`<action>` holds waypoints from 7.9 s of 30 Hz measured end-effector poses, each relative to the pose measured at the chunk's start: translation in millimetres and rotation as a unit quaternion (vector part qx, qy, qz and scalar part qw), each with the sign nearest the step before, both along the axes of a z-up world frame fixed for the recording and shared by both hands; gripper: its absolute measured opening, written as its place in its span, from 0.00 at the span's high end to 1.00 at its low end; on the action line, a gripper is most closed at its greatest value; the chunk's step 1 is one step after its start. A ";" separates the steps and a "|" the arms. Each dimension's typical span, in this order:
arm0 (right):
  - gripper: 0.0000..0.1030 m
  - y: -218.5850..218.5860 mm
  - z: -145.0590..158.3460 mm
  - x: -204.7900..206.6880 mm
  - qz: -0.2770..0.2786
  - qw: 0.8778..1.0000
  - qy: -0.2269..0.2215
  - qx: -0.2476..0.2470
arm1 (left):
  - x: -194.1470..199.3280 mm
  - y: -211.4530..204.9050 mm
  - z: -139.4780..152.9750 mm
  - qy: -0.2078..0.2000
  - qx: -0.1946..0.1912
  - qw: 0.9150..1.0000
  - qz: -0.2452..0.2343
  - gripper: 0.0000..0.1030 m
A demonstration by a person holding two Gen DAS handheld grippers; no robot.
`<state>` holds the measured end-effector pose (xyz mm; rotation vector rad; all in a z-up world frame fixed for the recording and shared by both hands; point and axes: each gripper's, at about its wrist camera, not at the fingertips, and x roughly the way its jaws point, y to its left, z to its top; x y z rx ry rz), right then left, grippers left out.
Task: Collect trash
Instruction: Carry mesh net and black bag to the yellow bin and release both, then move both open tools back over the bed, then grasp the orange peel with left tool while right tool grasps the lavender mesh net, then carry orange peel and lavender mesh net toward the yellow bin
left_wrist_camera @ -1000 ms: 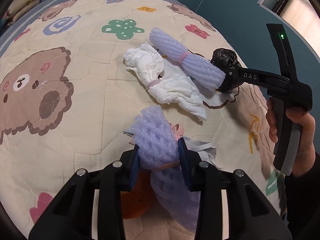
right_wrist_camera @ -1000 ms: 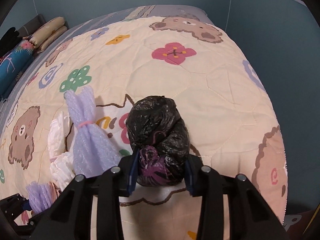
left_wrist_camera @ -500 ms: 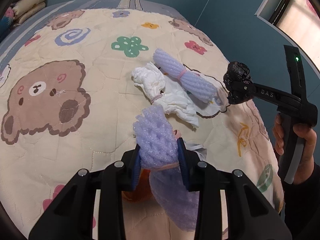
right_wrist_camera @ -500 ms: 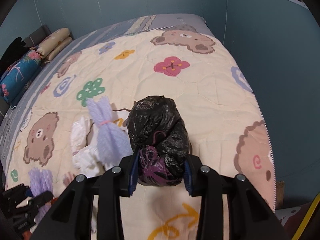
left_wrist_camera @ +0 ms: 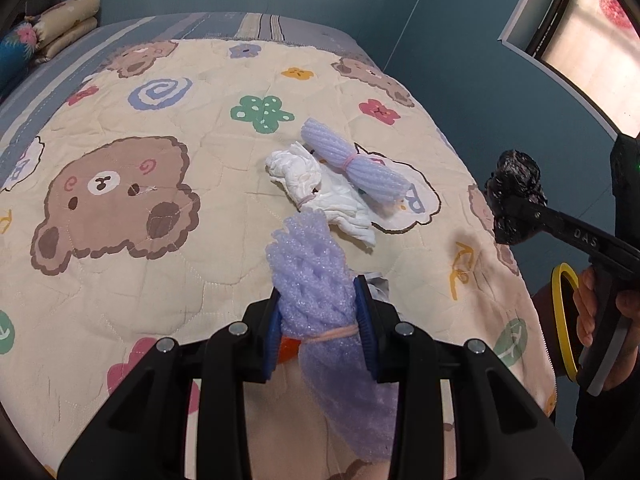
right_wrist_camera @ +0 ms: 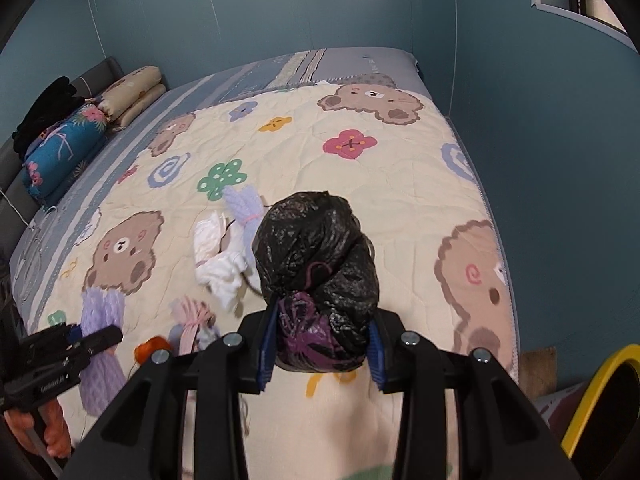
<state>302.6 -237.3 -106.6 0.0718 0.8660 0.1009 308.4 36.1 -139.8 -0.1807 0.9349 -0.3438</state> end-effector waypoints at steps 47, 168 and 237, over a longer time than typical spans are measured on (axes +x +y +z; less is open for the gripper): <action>0.66 -204.9 57.8 -178.1 -0.166 0.984 -0.071 0.004 | -68.6 -256.9 78.6 -0.060 -0.012 0.974 -0.219 0.69; 0.35 25.4 -12.8 53.2 0.028 0.999 -0.007 -0.017 | 4.1 19.9 -34.3 0.016 0.010 0.999 0.037 0.09; 0.78 52.2 0.5 26.2 0.075 0.997 0.021 -0.012 | -23.0 21.0 -11.2 -0.010 -0.022 1.000 -0.004 0.82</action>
